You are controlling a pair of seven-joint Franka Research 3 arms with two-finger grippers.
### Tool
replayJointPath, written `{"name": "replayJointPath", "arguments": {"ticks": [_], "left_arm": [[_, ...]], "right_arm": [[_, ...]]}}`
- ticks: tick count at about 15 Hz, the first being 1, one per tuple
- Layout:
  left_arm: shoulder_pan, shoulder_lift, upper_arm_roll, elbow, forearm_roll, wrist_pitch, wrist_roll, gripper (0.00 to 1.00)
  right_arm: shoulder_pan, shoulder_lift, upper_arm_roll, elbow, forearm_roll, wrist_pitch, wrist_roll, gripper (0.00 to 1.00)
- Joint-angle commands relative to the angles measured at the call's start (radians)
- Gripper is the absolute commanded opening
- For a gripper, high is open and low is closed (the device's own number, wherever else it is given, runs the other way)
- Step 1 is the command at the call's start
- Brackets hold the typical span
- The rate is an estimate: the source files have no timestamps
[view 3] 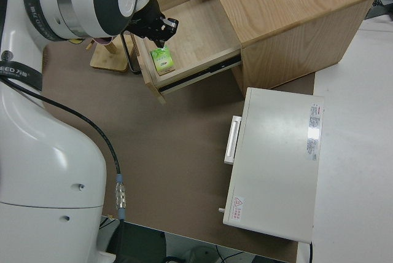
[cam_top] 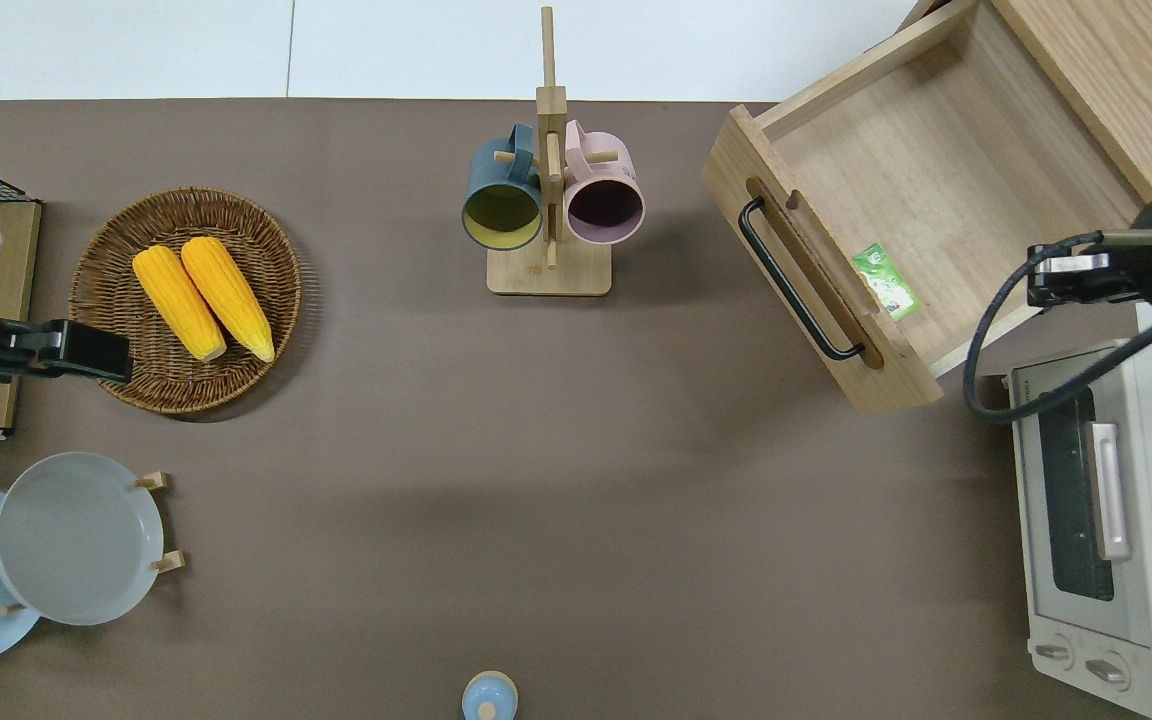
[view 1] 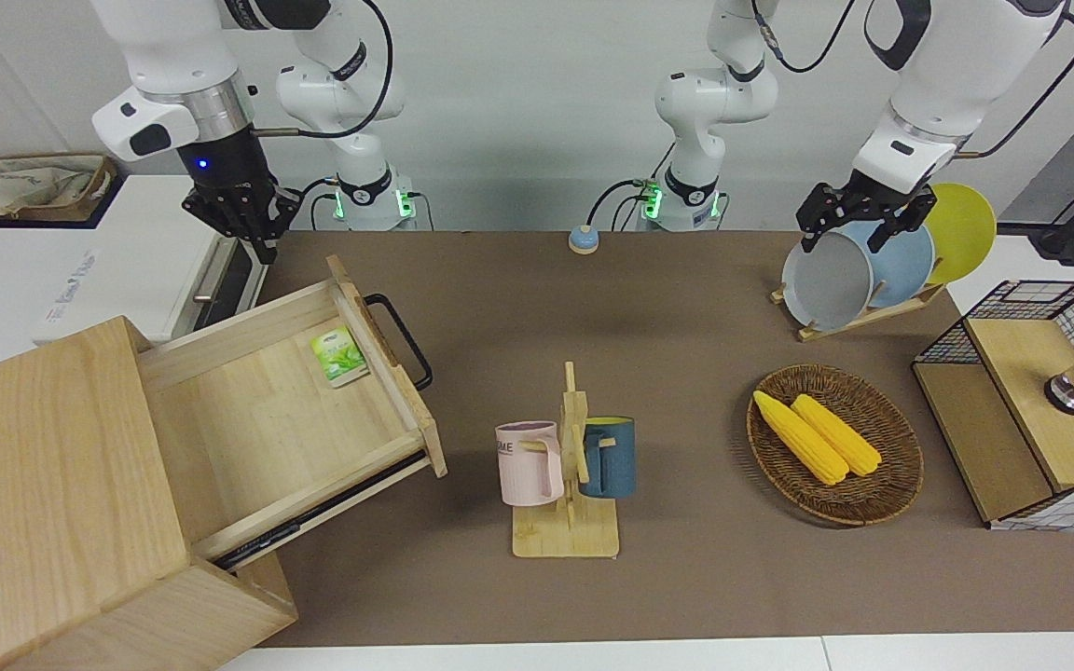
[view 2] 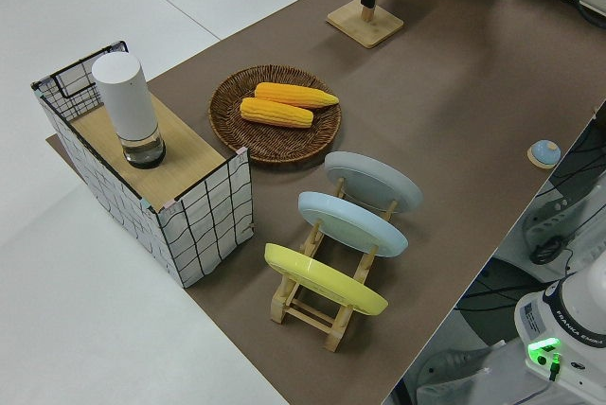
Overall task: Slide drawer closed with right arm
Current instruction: 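Push the open wooden drawer away from the robot with the right arm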
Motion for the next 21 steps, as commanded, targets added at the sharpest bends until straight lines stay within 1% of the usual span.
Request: {"name": "replayJointPath", "arguments": {"ticks": [1, 4, 7, 9, 11, 14, 16, 20, 21], "left_arm": [[0.004, 0.011, -0.006, 0.026, 0.017, -0.020, 0.010, 0.99], [0.004, 0.011, -0.006, 0.026, 0.017, -0.020, 0.010, 0.99], [0.004, 0.011, -0.006, 0.026, 0.017, -0.020, 0.010, 0.99], [0.004, 0.011, -0.006, 0.026, 0.017, -0.020, 0.010, 0.99], [0.004, 0.011, -0.006, 0.026, 0.017, -0.020, 0.010, 0.99], [0.004, 0.011, -0.006, 0.026, 0.017, -0.020, 0.010, 0.99], [0.004, 0.011, -0.006, 0.026, 0.017, -0.020, 0.010, 0.99], [0.004, 0.011, -0.006, 0.026, 0.017, -0.020, 0.010, 0.99], [0.004, 0.011, -0.006, 0.026, 0.017, -0.020, 0.010, 0.99]], "right_arm": [[0.024, -0.030, 0.004, 0.013, 0.008, 0.007, 0.063, 0.000], [0.092, -0.028, 0.004, 0.031, 0.008, 0.015, 0.201, 0.000], [0.165, -0.021, 0.007, 0.031, 0.007, 0.068, 0.360, 0.000], [0.222, -0.012, 0.007, 0.030, 0.004, 0.078, 0.464, 0.000], [0.261, 0.013, 0.007, 0.030, 0.000, 0.079, 0.552, 0.000], [0.311, 0.041, 0.010, 0.021, -0.003, 0.078, 0.681, 0.000], [0.343, 0.065, 0.010, 0.019, -0.003, 0.078, 0.791, 0.000], [0.364, 0.122, 0.012, 0.016, 0.007, 0.079, 0.989, 0.000], [0.376, 0.136, 0.010, 0.010, 0.015, 0.079, 1.040, 0.000]]}}
